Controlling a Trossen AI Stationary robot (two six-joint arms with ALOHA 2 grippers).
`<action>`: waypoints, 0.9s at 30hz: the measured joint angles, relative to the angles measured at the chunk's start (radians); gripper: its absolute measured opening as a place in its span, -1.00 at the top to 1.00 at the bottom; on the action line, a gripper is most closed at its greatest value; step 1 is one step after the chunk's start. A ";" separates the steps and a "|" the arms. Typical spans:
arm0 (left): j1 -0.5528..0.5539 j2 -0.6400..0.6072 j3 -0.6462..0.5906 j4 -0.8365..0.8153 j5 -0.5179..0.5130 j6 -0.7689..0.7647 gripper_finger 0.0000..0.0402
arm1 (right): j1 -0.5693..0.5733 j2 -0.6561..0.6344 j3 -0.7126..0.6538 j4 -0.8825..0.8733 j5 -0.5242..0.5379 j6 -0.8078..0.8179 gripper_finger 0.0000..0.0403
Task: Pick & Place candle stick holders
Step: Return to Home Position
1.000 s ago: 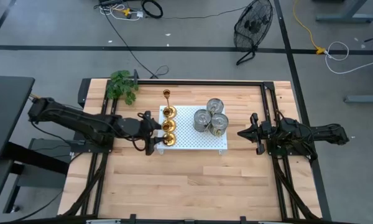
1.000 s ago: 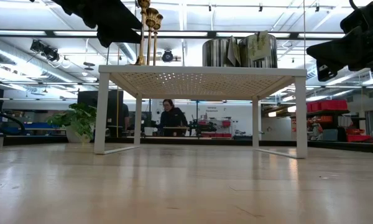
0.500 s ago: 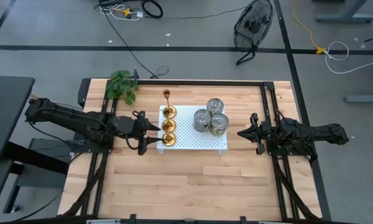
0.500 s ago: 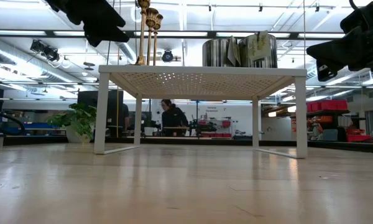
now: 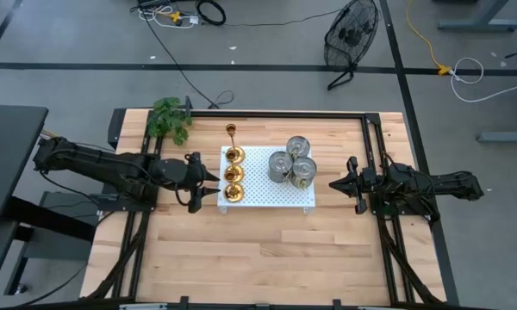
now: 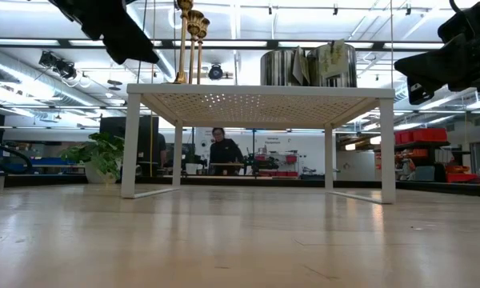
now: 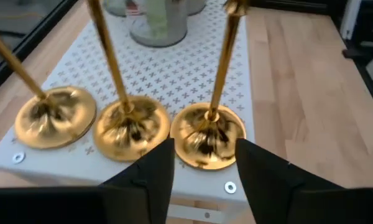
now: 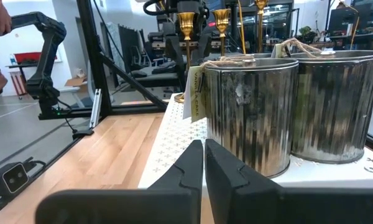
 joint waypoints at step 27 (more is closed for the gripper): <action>0.056 -0.051 0.001 -0.121 0.070 0.147 0.96 | 0.000 0.000 0.000 0.000 0.000 0.000 0.89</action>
